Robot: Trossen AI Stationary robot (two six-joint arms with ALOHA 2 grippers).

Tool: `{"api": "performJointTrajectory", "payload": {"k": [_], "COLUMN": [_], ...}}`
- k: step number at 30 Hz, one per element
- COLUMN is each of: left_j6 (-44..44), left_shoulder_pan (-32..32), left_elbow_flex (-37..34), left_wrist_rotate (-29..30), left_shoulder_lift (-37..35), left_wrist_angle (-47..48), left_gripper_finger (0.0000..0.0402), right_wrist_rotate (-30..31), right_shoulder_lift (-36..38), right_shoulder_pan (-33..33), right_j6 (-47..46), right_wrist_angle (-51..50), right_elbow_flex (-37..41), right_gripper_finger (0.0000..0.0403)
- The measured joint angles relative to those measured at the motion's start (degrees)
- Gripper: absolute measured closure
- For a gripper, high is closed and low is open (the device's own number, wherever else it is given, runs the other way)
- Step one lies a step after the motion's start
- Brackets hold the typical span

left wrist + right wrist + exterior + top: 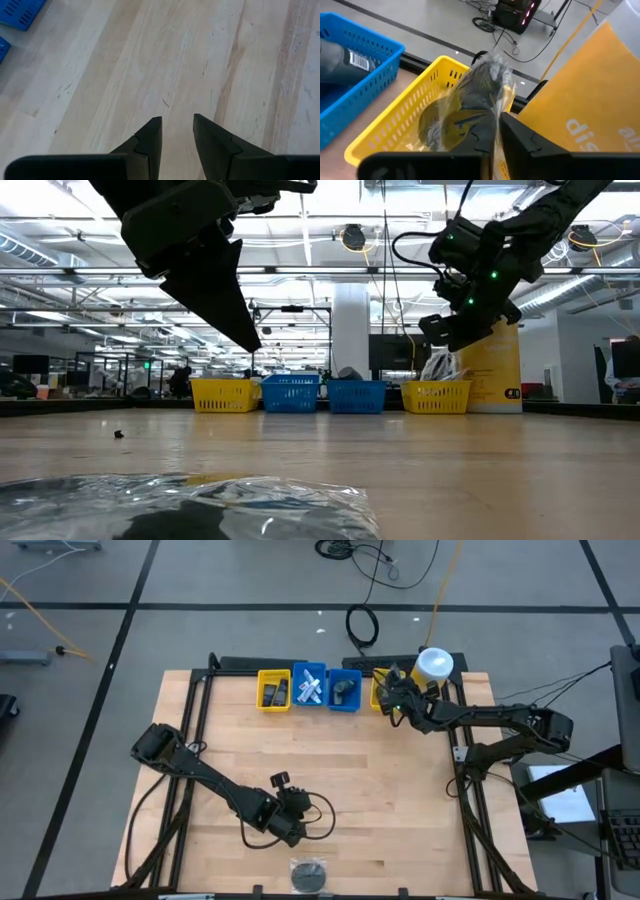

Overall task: Pick & Place Travel size toiletries
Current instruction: Put the black hairbrush into the right yellow bin

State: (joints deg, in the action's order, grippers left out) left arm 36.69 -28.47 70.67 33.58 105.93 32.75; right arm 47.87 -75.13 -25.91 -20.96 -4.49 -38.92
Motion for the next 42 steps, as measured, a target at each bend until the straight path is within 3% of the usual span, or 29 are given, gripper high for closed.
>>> {"api": "performJointTrajectory", "payload": {"k": [14, 17, 20, 27, 32, 37, 42], "left_j6": [-0.03, -0.11, -0.11, -0.37, -0.16, 1.69, 7.1], "left_shoulder_pan": [0.0, 0.0, 0.0, -1.3, -4.41, -8.39, -11.71], "left_elbow_flex": [0.0, 0.0, 0.0, 0.0, 0.0, 0.0, 0.0], "left_wrist_rotate": [-0.03, -0.76, -3.28, -19.27, -26.24, -27.93, -25.0], "left_shoulder_lift": [0.0, 0.0, 0.0, 0.0, 0.0, 0.0, 1.01], "left_wrist_angle": [0.0, 0.04, -0.23, -3.38, -6.22, -10.88, -14.02], "left_gripper_finger": [0.0289, 0.0289, 0.0289, 0.0289, 0.0289, 0.0289, 0.0289], "right_wrist_rotate": [-0.23, -3.21, -5.87, -16.78, -21.43, -21.06, -20.86], "right_shoulder_lift": [0.02, 0.98, 2.75, 7.56, 9.07, 9.03, 9.03], "right_shoulder_pan": [1.1, 3.01, 5.35, 10.79, 14.59, 17.45, 18.54], "right_j6": [2.41, 4.93, 5.39, 6.91, 7.07, 6.99, 6.92], "right_wrist_angle": [0.0, 0.49, 1.72, 2.8, 2.76, 2.76, 3.0], "right_elbow_flex": [0.0, 0.0, 0.0, -0.02, -0.02, -0.02, -0.02], "right_gripper_finger": [0.0277, 0.0265, 0.0262, 0.027, 0.0272, 0.0272, 0.0273]}}
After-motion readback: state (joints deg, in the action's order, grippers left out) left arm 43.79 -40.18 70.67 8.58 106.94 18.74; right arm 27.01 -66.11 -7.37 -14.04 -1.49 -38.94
